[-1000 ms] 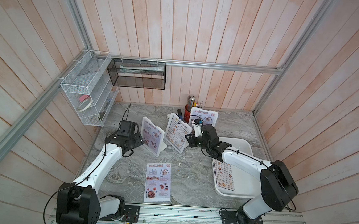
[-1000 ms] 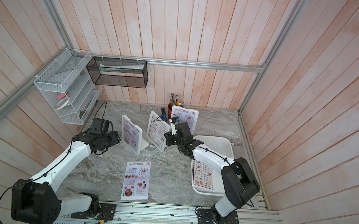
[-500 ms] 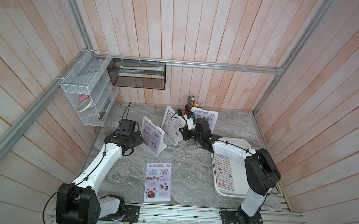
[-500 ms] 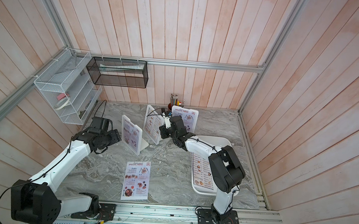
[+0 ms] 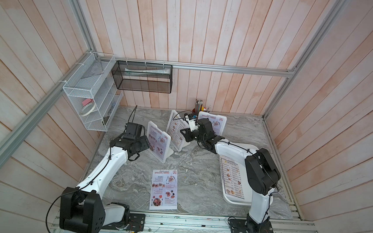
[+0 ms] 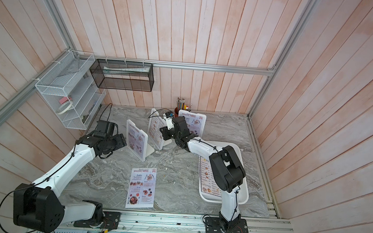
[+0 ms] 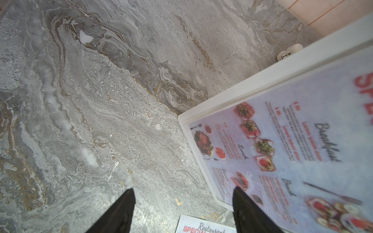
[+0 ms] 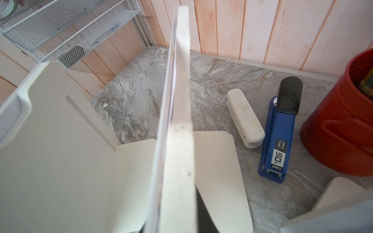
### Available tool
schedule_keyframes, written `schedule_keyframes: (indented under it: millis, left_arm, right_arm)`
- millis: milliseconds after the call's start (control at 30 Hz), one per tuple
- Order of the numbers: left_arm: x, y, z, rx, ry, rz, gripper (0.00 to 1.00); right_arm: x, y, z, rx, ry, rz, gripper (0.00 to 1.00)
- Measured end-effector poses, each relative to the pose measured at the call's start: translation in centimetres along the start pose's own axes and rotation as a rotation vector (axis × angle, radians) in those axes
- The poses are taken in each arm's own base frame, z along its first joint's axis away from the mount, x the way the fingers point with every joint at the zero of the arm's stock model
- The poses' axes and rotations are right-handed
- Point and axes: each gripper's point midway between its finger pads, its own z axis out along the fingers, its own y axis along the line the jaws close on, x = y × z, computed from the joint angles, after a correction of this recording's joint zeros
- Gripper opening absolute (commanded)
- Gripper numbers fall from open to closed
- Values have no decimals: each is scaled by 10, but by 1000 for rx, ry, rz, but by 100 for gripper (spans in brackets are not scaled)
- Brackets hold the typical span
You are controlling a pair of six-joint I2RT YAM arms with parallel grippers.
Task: Replace the menus in the menu holders
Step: Move the menu holder to the center of the board.
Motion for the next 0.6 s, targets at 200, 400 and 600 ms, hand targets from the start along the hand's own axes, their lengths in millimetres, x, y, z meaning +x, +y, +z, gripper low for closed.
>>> schedule_keyframes:
  millis: [200, 400, 600]
  left_arm:
    - [-1, -1, -1, 1, -1, 0, 78]
    - [-2, -4, -3, 6, -3, 4, 78]
    - [-2, -4, -3, 6, -3, 5, 78]
  right_arm:
    - [-2, 2, 0, -14, -6, -24, 19]
    - [-5, 6, 7, -57, -13, -63, 19]
    - [-15, 12, 21, -104, -28, -107, 20]
